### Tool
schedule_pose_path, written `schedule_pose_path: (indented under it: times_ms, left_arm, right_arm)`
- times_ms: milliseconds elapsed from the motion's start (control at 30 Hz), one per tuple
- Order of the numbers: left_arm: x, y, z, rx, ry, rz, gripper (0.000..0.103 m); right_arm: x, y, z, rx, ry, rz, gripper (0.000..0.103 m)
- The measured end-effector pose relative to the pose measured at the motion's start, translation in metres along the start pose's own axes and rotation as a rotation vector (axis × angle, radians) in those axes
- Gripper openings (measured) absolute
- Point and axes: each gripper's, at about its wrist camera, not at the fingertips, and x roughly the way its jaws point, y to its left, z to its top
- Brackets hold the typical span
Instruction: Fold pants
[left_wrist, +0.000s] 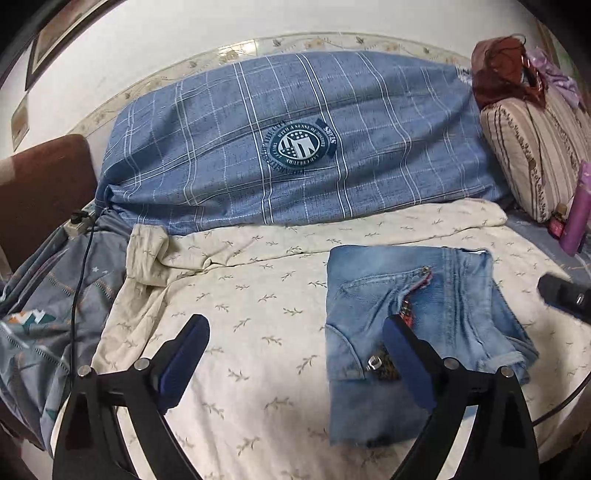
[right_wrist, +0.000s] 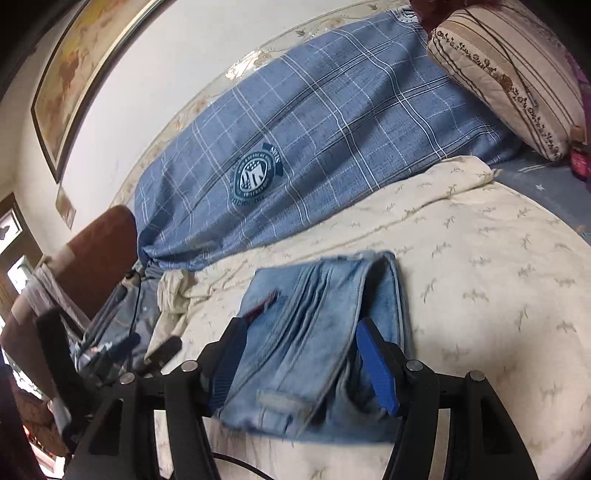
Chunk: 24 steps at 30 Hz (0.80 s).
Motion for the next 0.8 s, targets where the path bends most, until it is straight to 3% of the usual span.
schedule_pose_path:
  times_ms: [267,800]
  left_arm:
    - [-0.019,0.012,-0.005,-0.025,-0.026,0.006,0.095]
    - [0.005,0.015,-0.007,-0.004,0.028,0.006,0.095]
  right_arm:
    - [-0.003,0.023,-0.015,-0.09,-0.002,-0.034,0.066]
    - [0.026,0.031,-0.016,-0.131,0.058,-0.092,0.066]
